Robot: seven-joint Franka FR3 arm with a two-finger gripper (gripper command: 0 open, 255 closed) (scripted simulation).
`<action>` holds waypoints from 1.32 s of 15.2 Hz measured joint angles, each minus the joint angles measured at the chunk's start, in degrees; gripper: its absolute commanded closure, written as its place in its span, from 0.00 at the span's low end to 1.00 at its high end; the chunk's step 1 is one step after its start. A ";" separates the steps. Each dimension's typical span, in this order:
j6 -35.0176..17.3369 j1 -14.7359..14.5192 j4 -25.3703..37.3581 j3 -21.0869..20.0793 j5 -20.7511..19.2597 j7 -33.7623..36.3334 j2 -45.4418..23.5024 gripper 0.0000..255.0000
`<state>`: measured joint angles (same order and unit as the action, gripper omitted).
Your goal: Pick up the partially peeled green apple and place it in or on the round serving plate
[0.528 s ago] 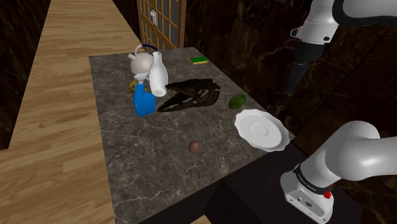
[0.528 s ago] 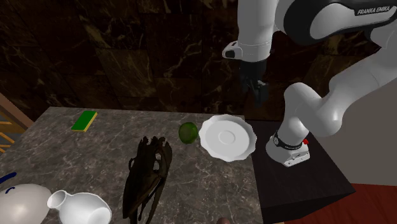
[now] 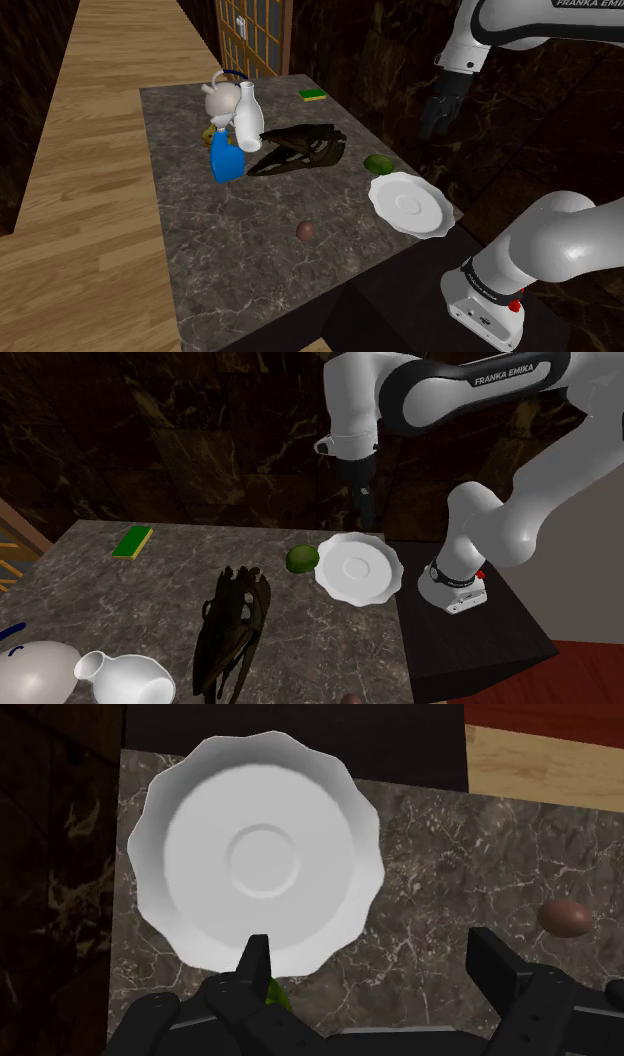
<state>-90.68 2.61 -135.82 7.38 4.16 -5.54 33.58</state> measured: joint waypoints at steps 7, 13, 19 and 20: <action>-8.08 2.21 4.93 4.14 5.66 3.57 -15.23 0.00; -13.00 4.01 11.12 7.65 12.59 4.93 -28.99 0.00; -15.49 6.67 18.17 10.05 20.89 5.68 -41.90 0.00; -16.25 6.70 18.34 9.90 21.64 5.59 -42.67 0.00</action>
<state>-106.93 9.31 -117.48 17.28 25.80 0.05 -9.09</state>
